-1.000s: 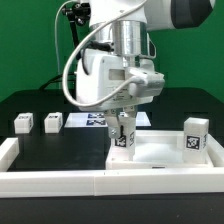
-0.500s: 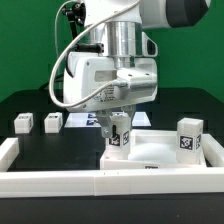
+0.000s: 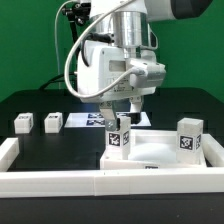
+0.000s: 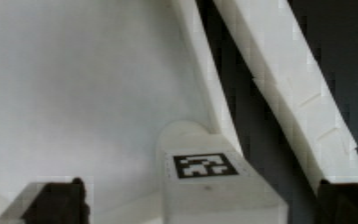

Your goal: Assemble square table

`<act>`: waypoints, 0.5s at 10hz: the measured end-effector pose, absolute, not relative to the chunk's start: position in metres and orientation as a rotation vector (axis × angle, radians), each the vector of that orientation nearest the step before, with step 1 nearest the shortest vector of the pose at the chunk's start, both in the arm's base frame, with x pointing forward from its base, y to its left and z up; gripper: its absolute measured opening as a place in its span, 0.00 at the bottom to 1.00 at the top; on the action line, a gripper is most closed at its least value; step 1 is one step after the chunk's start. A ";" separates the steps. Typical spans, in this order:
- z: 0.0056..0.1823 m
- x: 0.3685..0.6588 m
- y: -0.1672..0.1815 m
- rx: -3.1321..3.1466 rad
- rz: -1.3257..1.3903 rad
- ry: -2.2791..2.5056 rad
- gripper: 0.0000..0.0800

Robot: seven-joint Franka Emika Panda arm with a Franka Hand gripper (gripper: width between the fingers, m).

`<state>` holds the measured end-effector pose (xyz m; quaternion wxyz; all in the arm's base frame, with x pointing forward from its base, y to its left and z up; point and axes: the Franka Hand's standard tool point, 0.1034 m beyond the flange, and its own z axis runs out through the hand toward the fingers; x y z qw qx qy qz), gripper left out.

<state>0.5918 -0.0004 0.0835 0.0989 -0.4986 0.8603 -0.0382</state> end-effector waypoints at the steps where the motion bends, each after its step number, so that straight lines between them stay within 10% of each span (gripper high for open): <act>1: 0.089 0.590 0.008 -1.476 -0.115 2.531 0.81; 5: 0.088 0.587 0.014 -1.498 -0.112 2.523 0.81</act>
Offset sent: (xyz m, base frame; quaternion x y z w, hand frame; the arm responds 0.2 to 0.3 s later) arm 0.0000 0.0000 0.0000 0.0000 0.0000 0.0000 1.0000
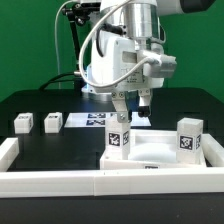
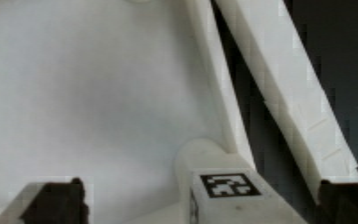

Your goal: Assemble square table

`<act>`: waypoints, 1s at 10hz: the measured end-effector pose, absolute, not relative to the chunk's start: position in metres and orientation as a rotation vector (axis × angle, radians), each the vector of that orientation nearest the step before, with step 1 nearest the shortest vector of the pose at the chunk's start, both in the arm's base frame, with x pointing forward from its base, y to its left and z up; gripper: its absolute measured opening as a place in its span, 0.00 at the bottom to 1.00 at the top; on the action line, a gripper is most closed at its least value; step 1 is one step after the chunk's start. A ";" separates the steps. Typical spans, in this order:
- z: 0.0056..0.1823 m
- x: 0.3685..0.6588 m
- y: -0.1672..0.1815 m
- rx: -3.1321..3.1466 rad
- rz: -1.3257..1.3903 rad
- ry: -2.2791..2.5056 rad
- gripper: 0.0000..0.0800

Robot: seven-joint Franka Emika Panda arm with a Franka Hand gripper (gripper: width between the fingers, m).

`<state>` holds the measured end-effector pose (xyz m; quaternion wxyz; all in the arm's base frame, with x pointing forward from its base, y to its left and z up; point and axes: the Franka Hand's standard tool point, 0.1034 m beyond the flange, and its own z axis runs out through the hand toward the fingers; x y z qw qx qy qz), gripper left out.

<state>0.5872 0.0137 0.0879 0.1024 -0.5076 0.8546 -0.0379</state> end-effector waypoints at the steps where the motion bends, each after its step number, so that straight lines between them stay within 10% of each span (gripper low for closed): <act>1: 0.085 0.586 0.018 -1.527 -0.111 2.512 0.81; 10: 0.095 0.581 0.026 -1.940 -0.153 2.202 0.81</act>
Offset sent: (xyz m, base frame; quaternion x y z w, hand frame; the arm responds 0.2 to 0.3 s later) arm -0.0144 0.0192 0.0125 -0.0183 -0.0268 -0.1469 0.9886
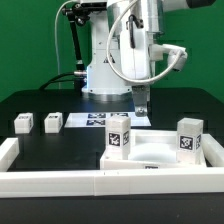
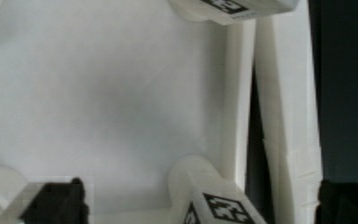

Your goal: Assemble square table

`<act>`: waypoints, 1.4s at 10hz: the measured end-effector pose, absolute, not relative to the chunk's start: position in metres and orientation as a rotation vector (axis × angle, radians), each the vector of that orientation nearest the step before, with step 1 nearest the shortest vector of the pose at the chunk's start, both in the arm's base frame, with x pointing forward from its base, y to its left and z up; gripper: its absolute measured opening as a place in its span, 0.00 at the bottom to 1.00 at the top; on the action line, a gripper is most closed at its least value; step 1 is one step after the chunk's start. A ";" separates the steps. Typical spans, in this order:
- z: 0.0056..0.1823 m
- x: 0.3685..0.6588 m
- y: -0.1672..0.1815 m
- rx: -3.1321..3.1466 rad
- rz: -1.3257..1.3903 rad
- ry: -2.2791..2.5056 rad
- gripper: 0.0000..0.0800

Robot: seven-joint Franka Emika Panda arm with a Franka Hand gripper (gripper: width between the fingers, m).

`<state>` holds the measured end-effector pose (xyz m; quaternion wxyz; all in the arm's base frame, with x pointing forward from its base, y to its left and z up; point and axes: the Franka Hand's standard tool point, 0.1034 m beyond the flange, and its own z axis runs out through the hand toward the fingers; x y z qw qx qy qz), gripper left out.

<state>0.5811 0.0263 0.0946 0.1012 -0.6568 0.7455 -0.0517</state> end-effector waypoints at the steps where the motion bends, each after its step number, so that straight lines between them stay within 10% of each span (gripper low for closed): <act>1: 0.092 0.578 0.026 -2.054 -0.163 2.109 0.81; 14: 0.089 0.572 0.011 -2.462 -0.227 1.675 0.81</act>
Offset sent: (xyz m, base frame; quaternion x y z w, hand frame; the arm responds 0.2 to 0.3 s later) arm -0.0114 0.0002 0.0000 0.0145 -0.0669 -0.1698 0.9831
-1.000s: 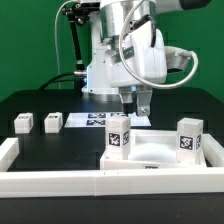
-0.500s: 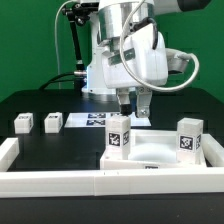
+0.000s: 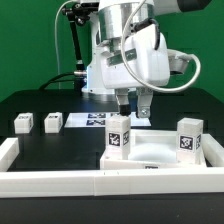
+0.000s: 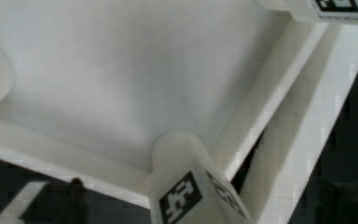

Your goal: Assemble square table

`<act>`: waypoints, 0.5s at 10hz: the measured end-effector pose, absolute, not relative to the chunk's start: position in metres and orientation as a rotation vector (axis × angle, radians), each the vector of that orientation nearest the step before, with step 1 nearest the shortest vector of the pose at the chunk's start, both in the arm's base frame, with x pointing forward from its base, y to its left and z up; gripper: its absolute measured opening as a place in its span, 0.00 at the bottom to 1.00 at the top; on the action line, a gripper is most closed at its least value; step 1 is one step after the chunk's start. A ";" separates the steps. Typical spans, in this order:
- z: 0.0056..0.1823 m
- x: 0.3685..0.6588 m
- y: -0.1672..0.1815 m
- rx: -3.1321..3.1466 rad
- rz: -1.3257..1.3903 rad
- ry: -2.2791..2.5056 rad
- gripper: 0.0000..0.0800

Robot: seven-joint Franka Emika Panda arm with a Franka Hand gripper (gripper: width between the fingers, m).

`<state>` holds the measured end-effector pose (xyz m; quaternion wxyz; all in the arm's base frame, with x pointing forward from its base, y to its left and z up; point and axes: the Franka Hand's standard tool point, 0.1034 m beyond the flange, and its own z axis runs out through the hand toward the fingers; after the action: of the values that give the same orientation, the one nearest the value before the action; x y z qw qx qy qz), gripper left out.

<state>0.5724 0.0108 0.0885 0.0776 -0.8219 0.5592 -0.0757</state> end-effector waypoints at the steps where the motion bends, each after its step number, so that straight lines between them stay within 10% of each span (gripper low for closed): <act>1: 0.088 0.571 0.012 -2.559 -0.230 1.539 0.81; 5: 0.087 0.570 0.008 -2.746 -0.240 1.226 0.81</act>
Offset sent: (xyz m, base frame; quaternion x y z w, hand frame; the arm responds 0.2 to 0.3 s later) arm 0.0000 0.0000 0.0000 0.0000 0.0000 -0.1296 0.9916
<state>0.5697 0.0079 0.0871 0.0625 -0.9085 0.4055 -0.0795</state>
